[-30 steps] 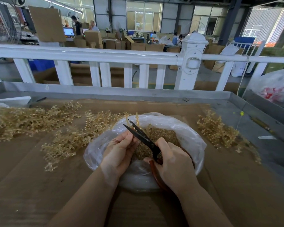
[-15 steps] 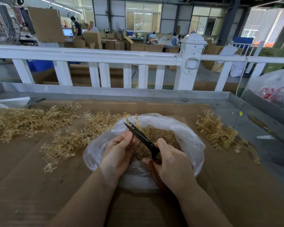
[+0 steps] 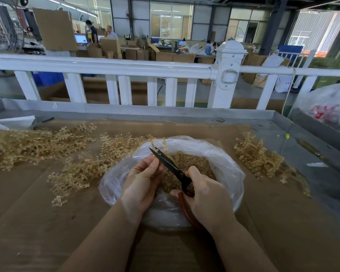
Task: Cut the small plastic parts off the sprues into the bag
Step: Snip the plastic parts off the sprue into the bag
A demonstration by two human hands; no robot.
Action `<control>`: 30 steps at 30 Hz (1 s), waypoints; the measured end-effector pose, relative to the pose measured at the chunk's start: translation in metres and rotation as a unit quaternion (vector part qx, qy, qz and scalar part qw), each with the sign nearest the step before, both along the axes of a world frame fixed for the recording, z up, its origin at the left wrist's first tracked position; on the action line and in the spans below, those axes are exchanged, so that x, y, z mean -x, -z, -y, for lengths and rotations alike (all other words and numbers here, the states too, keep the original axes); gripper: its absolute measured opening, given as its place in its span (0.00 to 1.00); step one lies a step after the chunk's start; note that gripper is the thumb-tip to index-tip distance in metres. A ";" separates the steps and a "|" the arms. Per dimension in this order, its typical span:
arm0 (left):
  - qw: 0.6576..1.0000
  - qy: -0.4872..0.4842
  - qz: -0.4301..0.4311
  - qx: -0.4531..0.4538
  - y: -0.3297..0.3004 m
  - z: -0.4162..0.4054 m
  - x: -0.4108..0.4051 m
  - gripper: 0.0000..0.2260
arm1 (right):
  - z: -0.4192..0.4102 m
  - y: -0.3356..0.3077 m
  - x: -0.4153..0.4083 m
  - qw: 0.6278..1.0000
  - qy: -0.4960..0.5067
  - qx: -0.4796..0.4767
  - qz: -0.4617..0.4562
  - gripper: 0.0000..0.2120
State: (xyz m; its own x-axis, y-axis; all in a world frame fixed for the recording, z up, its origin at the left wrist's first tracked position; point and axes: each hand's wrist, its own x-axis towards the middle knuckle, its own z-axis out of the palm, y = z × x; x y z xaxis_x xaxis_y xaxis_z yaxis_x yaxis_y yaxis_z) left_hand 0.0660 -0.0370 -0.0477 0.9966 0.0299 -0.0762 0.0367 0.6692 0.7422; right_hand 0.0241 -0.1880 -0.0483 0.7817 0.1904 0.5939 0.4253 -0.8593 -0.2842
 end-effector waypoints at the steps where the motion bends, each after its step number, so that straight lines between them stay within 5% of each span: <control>1: 1.000 0.000 0.002 -0.009 0.000 0.000 -0.001 0.08 | 0.000 0.001 0.000 1.000 0.000 -0.001 -0.001 0.19; 19: 0.998 0.050 -0.007 -0.031 0.000 -0.003 -0.001 0.13 | 0.001 0.003 -0.005 0.999 -0.019 -0.018 -0.023 0.20; 30: 0.998 0.053 0.002 -0.026 0.002 -0.004 -0.001 0.05 | 0.000 0.001 -0.001 0.999 -0.017 -0.027 -0.006 0.19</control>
